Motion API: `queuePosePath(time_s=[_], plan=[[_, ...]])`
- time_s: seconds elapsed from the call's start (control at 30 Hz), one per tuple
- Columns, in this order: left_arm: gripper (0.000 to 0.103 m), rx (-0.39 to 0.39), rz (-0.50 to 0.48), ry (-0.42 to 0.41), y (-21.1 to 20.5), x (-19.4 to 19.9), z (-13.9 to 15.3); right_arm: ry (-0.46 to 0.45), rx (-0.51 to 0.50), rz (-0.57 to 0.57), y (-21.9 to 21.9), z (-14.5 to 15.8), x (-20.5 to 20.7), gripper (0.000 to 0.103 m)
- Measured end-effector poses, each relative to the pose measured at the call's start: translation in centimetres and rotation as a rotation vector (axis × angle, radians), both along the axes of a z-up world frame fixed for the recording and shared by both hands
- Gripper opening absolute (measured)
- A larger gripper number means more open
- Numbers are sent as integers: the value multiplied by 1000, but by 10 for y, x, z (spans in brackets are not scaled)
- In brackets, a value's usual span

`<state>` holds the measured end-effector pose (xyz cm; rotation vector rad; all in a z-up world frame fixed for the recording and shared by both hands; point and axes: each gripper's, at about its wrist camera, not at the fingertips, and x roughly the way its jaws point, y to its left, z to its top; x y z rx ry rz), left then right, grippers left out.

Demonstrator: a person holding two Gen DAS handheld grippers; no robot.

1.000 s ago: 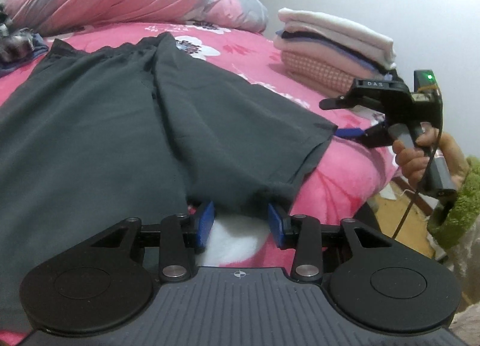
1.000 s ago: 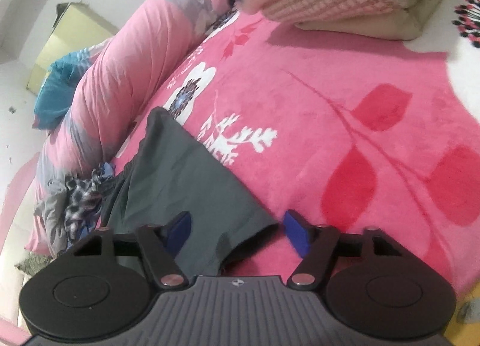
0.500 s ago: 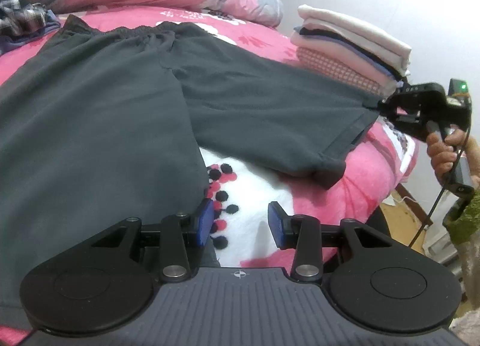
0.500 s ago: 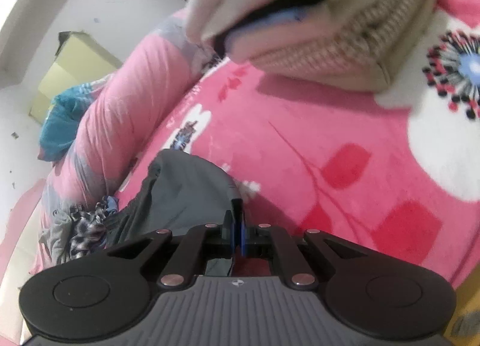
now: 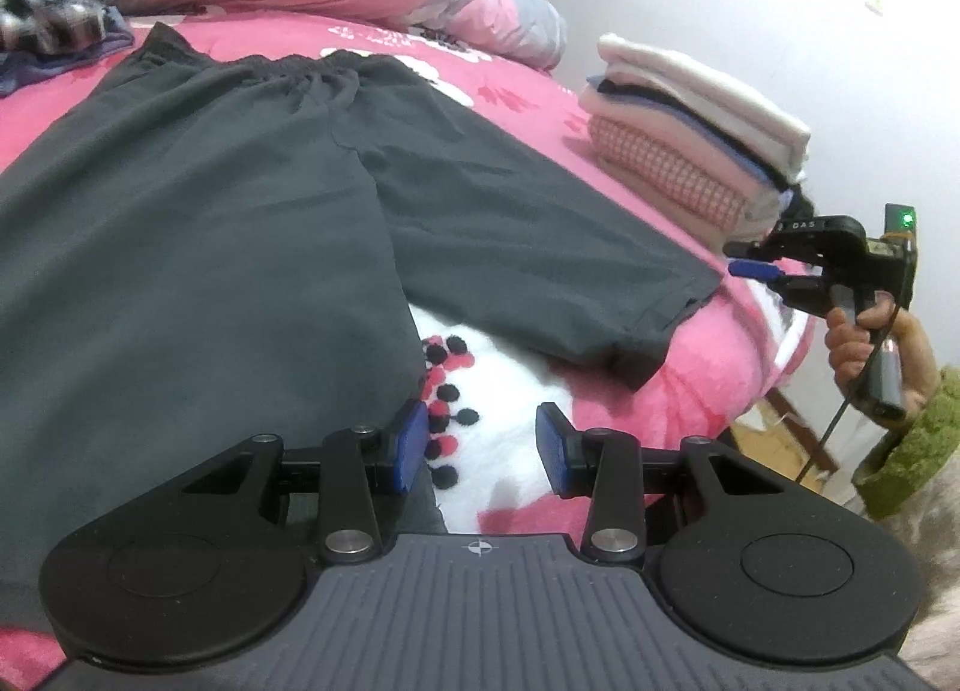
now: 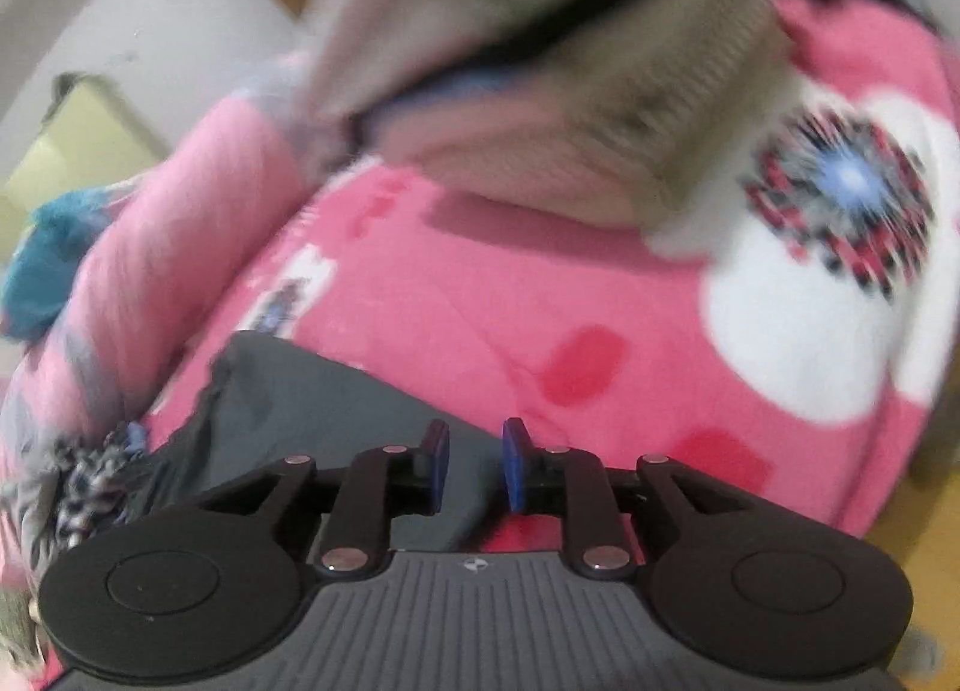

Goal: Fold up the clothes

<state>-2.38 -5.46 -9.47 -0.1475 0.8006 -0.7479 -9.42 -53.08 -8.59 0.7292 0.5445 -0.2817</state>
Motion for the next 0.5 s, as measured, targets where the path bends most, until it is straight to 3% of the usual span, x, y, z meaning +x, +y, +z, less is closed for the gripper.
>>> queuePosePath(time_s=[0.13, 0.27, 0.33, 0.43, 0.5], plan=[[40, -20, 48, -20, 13, 5, 9, -60, -92, 303, 62, 22, 26, 24], [40, -45, 115, -18, 30, 14, 14, -30, -263, 629, 143, 20, 46, 25], [40, -40, 151, -33, 41, 19, 18, 46, -371, 738, 173, 9, 51, 26], [40, -27, 205, -61, 60, 29, 28, 241, -437, 815, 187, -15, 59, 31], [40, -2, 232, -87, 75, 41, 40, 259, -443, 837, 186, -7, 60, 32]])
